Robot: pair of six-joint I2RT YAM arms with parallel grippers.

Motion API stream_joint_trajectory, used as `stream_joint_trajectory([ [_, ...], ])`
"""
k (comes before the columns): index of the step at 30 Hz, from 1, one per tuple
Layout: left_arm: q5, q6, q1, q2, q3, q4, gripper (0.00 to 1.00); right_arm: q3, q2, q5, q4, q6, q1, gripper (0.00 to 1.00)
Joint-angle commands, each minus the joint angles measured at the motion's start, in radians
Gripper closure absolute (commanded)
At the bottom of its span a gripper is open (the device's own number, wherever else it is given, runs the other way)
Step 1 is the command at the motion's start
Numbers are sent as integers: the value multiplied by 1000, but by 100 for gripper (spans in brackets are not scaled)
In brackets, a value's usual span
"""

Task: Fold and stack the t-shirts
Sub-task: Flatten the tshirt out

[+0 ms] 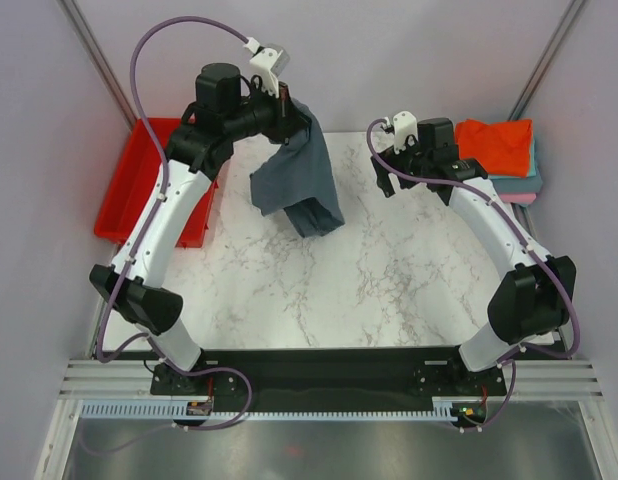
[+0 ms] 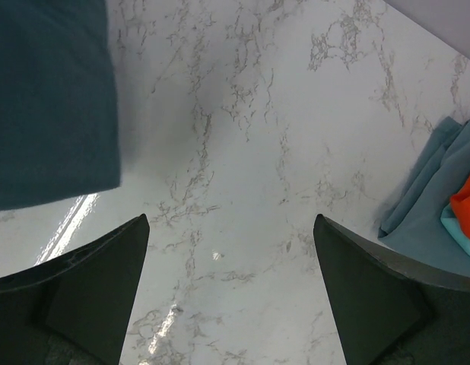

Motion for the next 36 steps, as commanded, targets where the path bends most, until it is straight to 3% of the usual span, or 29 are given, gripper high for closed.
stream_joint_trajectory([
  [1,54,24,-8,-2,5,27,98,21,-22,22,28,-8,-5,2],
  [2,84,15,-9,-3,-38,25,97,19,-25,23,27,-8,-8,2],
  [3,112,-13,-9,-10,-66,25,67,18,-26,28,28,-8,-10,2],
  [4,164,-25,-11,-14,-93,27,47,13,-31,31,28,-10,-11,2],
  [6,207,-39,-20,-28,-165,28,18,10,-35,38,31,-8,-19,2],
  [9,175,-9,-23,-59,-202,25,12,11,-40,51,36,-2,-33,2],
  [13,-34,90,-22,-80,-187,-19,3,71,-28,-21,24,-17,-30,2],
  [20,-400,119,4,-155,-391,-18,2,224,164,-76,-151,-235,208,4],
  [28,-396,71,99,-263,-527,-10,5,444,483,-57,-193,-243,376,4],
  [36,-345,2,219,-335,-603,-18,7,495,624,5,-151,-251,410,7],
])
